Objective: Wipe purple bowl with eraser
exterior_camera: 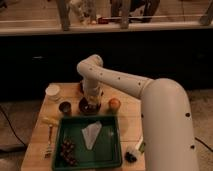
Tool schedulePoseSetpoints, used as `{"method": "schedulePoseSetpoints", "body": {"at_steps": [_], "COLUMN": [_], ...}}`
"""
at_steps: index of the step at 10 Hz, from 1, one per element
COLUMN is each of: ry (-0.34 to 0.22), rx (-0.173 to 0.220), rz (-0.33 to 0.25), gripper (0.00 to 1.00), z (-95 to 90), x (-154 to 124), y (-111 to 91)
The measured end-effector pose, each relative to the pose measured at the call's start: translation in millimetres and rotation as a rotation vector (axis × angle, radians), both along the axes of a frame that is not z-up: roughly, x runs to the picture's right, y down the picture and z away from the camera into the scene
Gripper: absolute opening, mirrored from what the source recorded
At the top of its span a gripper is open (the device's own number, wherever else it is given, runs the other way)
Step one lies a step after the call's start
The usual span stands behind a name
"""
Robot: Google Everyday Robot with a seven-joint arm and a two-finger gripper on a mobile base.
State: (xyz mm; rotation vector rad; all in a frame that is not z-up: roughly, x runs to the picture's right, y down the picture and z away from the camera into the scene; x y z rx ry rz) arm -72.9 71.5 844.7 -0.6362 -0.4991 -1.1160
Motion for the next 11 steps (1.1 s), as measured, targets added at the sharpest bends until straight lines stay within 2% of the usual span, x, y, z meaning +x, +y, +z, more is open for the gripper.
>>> {"method": "schedulePoseSetpoints", "body": {"at_steps": [3, 6, 8, 11], "ry": [-0.063, -0.136, -0.14, -0.095], "rx": [-0.018, -0.061, -0.068, -0.056], "rz": [-0.06, -0.118, -0.114, -0.075], "gripper": [0.03, 0.03, 0.03, 0.03], "z": [6.3, -1.0, -8.0, -19.9], "x": [-41, -77, -76, -35], "y": [2, 27, 37, 40]}}
